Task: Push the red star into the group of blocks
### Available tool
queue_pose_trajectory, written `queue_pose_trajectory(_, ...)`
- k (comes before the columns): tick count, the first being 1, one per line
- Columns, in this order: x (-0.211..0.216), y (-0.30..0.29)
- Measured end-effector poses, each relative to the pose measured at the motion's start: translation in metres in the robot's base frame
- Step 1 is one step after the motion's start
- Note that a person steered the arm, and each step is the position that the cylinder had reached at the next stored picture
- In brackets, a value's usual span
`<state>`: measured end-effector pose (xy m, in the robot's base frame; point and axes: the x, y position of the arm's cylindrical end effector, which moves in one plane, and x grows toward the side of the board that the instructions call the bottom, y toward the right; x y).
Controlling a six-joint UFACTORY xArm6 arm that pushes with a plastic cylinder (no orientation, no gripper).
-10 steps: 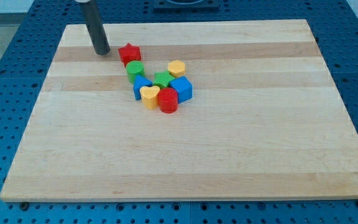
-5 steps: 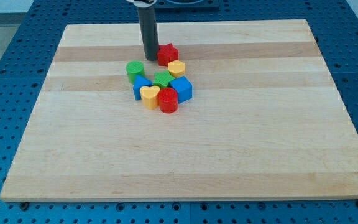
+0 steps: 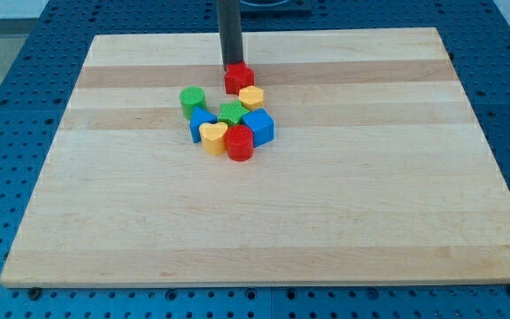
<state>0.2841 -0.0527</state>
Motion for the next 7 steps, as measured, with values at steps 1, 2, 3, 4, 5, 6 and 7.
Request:
queue_pose_trajectory(1,0.006,0.000)
queue_pose_trajectory(2,0.016,0.000)
queue_pose_trajectory(3,0.028,0.000)
queue_pose_trajectory(4,0.037,0.000)
queue_pose_trajectory(5,0.038,0.000)
queue_pose_trajectory(6,0.042,0.000)
queue_pose_trajectory(7,0.042,0.000)
